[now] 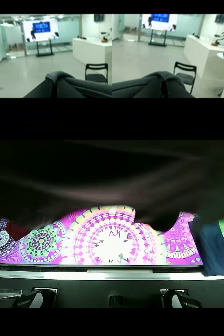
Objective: Fold the clothes and pants, and hang the long-sleeved shirts on hangers.
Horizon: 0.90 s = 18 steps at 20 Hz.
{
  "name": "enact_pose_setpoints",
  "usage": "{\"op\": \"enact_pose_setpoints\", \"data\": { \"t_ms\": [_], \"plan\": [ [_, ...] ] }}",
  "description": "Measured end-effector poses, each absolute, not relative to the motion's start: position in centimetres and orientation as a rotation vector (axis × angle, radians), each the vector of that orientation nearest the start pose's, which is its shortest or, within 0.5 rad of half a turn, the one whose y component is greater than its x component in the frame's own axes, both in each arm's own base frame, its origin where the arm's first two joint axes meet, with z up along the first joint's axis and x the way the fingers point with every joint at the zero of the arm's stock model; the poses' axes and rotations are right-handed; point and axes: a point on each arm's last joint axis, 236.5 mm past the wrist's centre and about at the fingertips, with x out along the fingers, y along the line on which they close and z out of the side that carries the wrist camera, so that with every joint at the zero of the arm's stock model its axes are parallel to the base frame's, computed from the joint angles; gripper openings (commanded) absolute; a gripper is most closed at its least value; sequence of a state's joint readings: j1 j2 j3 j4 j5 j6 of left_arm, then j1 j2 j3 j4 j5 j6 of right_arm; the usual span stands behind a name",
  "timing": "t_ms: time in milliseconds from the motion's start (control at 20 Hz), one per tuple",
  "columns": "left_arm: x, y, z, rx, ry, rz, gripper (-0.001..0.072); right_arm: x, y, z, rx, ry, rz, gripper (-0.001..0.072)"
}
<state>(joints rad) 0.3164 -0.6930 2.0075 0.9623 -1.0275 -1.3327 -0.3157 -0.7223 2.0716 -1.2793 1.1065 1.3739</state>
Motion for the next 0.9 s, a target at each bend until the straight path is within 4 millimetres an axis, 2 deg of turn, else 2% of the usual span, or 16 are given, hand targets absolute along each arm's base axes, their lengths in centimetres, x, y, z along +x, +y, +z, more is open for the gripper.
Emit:
{"op": "enact_pose_setpoints", "data": {
  "t_ms": [100, 200, 250, 300, 350, 450, 550, 600, 700, 750, 800, 900],
  "plan": [
    [15.6, -6.8, 59.9, 0.042, -0.354, -0.202, 0.0025, 15.5, 0.7, 58.9, -0.141, -0.280, -0.088, 0.0046],
    [15.8, -6.7, 59.4, 0.031, -0.331, -0.200, 0.0025, 15.1, 0.5, 58.6, -0.140, -0.266, -0.104, 0.0046],
    [16.7, -6.6, 58.5, 0.024, -0.290, -0.204, 0.0025, 15.9, 0.1, 57.7, -0.130, -0.224, -0.107, 0.0045],
    [18.4, -6.3, 56.8, 0.008, -0.216, -0.210, 0.0026, 17.3, -0.3, 56.3, -0.121, -0.155, -0.105, 0.0045],
    [20.4, -5.8, 54.7, -0.017, -0.130, -0.214, 0.0026, 19.4, -0.9, 54.0, -0.103, -0.054, -0.097, 0.0045],
    [25.7, -4.6, 48.6, -0.102, 0.084, -0.232, 0.0026, 25.2, -2.3, 46.4, -0.037, 0.255, -0.062, 0.0045],
    [31.1, -3.9, 39.8, -0.204, 0.343, -0.260, 0.0026, 30.3, -2.7, 36.5, 0.071, 0.600, 0.012, 0.0045],
    [33.3, -3.7, 34.8, -0.253, 0.473, -0.269, 0.0026, 32.1, -2.7, 31.6, 0.130, 0.759, 0.047, 0.0045],
    [36.1, -3.8, 23.7, -0.347, 0.739, -0.280, 0.0027, 34.5, -2.4, 21.7, 0.260, 1.034, 0.102, 0.0044],
    [37.0, -3.9, 19.0, -0.388, 0.838, -0.276, 0.0026, 35.2, -2.0, 17.5, 0.315, 1.133, 0.120, 0.0044],
    [37.7, -4.0, 14.6, -0.428, 0.922, -0.266, 0.0027, 36.1, -1.4, 13.6, 0.368, 1.208, 0.135, 0.0044],
    [39.1, -4.0, 8.1, -0.490, 1.028, -0.236, 0.0027, 38.1, 0.2, 7.3, 0.435, 1.305, 0.157, 0.0045]
  ]
}}
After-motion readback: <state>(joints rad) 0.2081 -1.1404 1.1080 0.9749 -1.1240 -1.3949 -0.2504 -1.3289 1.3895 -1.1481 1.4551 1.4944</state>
